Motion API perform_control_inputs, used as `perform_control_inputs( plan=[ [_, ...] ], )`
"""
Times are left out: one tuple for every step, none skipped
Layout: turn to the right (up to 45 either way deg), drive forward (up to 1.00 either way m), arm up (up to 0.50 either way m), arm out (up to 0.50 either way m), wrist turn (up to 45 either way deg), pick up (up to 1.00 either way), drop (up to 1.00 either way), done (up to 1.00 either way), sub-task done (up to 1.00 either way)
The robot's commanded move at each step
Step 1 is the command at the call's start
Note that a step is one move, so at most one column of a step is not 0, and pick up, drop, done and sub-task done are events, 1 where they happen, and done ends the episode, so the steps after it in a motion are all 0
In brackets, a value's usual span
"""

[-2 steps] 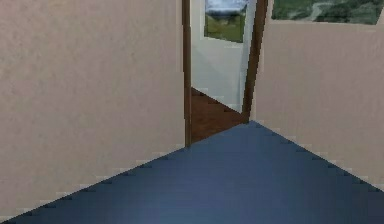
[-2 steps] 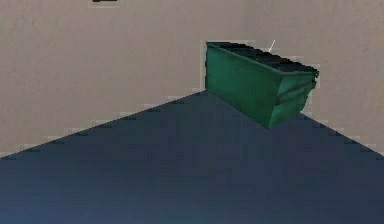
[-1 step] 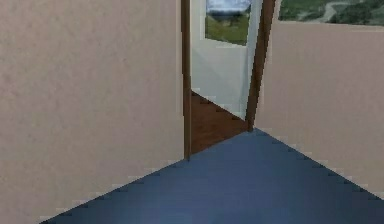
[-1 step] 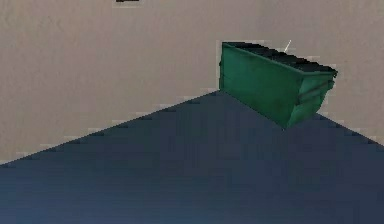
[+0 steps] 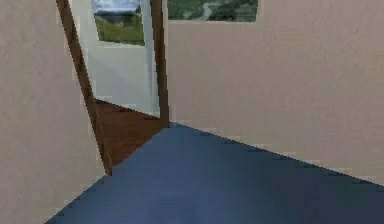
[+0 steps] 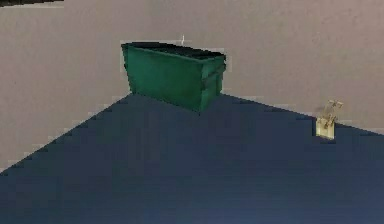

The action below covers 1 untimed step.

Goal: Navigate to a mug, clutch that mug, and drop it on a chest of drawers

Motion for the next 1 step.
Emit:
perform_control_inputs(
  plan=[
    [0.0, 1.0, 0.0, 0.0, 0.0, 0.0, 0.0, 0.0, 0.0]
  ],
)
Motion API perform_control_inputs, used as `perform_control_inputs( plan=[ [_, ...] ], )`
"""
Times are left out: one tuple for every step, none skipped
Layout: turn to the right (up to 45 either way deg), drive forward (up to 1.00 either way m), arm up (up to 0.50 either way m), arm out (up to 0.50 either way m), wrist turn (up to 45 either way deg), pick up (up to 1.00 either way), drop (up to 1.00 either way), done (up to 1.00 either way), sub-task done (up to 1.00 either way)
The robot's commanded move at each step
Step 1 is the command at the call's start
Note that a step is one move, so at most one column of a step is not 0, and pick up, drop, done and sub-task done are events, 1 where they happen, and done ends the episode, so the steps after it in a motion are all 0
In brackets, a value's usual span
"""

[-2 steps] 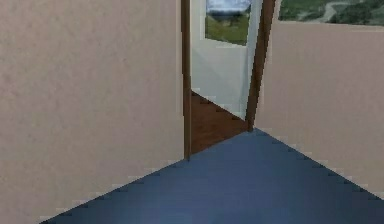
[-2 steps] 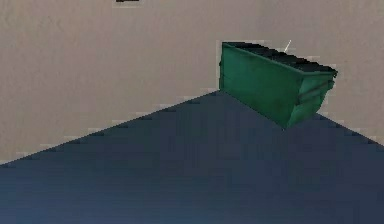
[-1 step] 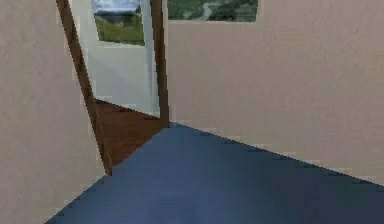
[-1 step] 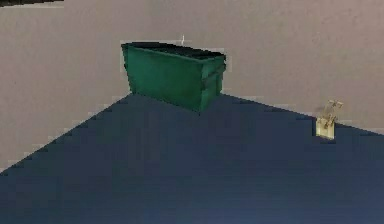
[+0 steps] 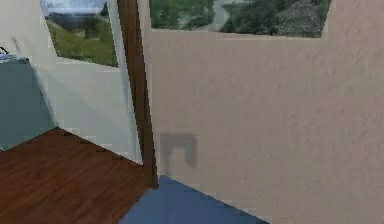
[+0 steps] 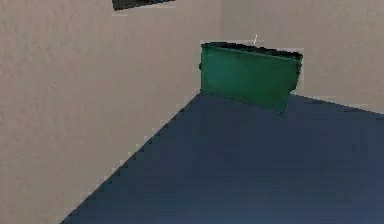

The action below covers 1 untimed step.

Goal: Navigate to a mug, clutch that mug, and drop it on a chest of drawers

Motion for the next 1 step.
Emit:
perform_control_inputs(
  plan=[
    [0.0, 0.5, 0.0, 0.0, 0.0, 0.0, 0.0, 0.0, 0.0]
  ],
)
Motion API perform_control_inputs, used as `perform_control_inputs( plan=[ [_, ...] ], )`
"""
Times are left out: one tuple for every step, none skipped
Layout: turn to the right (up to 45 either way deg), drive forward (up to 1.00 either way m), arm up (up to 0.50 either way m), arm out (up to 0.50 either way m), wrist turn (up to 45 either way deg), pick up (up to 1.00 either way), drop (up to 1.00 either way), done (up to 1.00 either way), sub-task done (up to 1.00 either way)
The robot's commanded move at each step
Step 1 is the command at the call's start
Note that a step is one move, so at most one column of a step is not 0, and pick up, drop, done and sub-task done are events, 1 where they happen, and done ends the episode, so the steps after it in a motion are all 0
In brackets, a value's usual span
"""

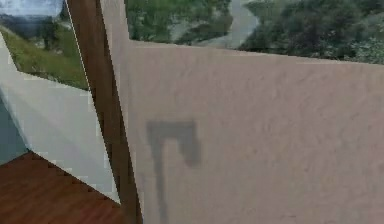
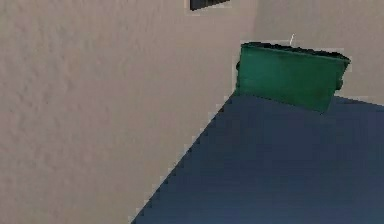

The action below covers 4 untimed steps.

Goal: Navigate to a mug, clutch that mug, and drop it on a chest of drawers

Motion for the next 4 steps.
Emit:
perform_control_inputs(
  plan=[
    [-45.0, 0.0, 0.0, 0.0, 0.0, 0.0, 0.0, 0.0, 0.0],
    [-6.0, 0.0, 0.0, 0.0, 0.0, 0.0, 0.0, 0.0, 0.0],
    [0.0, 1.0, 0.0, 0.0, 0.0, 0.0, 0.0, 0.0, 0.0],
    [0.0, 0.2, 0.0, 0.0, 0.0, 0.0, 0.0, 0.0, 0.0]
  ],
)
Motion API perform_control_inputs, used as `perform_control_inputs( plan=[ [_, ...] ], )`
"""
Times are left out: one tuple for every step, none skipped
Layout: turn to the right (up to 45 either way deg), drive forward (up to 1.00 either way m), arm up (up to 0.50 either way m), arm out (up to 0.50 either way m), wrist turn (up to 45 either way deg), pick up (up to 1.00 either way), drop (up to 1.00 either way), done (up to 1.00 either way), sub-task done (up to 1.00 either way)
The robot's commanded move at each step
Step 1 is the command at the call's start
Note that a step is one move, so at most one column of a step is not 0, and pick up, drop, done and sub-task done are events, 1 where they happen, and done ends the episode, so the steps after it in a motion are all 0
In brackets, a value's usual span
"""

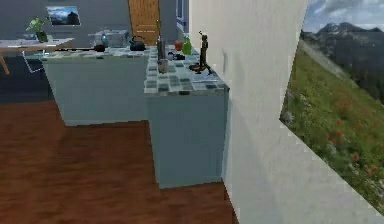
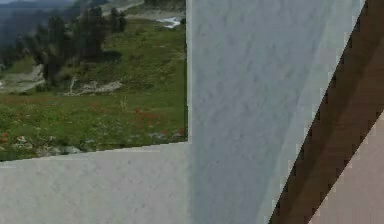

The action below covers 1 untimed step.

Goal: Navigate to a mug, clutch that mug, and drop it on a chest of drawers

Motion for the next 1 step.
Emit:
perform_control_inputs(
  plan=[
    [-24.0, 0.0, 0.0, 0.0, 0.0, 0.0, 0.0, 0.0, 0.0]
  ],
)
